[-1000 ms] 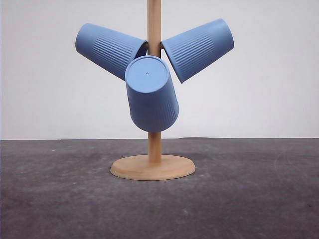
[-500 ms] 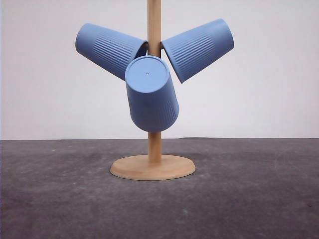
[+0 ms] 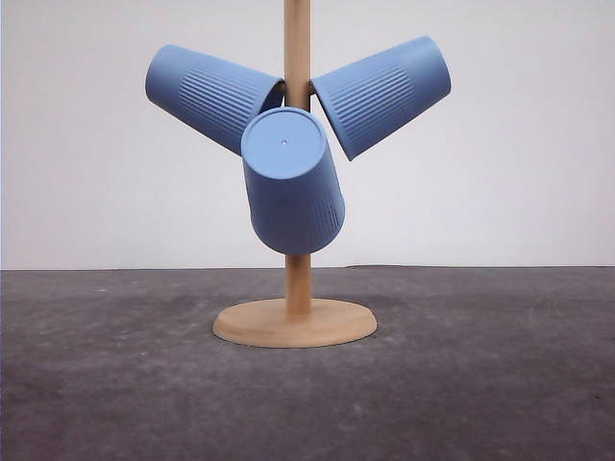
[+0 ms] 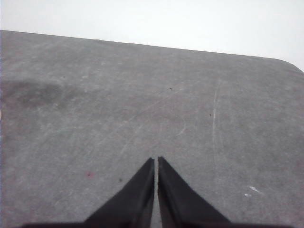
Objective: Place three cups
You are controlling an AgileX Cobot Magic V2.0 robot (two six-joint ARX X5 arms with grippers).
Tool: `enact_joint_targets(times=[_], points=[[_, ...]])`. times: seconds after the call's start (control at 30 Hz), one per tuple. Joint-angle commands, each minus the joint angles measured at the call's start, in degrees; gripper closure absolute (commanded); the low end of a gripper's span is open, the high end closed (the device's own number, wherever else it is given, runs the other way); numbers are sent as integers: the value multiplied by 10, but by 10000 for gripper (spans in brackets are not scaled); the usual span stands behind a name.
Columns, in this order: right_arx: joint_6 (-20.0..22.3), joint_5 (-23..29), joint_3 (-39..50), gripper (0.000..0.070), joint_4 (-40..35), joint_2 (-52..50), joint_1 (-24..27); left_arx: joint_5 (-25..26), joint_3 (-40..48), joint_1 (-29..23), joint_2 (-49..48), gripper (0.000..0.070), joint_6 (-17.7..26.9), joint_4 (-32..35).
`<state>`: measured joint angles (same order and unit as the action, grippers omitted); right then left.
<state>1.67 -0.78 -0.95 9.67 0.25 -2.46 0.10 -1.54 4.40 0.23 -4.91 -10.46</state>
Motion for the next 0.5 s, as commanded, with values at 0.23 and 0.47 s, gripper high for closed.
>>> enact_joint_targets(times=[0.23,0.47], points=[[2,2,2,690,-7,0,1,0,7,1,0,700,8,-3],[2,2,2,690,-7,0,1,0,7,1,0,700,8,-3]])
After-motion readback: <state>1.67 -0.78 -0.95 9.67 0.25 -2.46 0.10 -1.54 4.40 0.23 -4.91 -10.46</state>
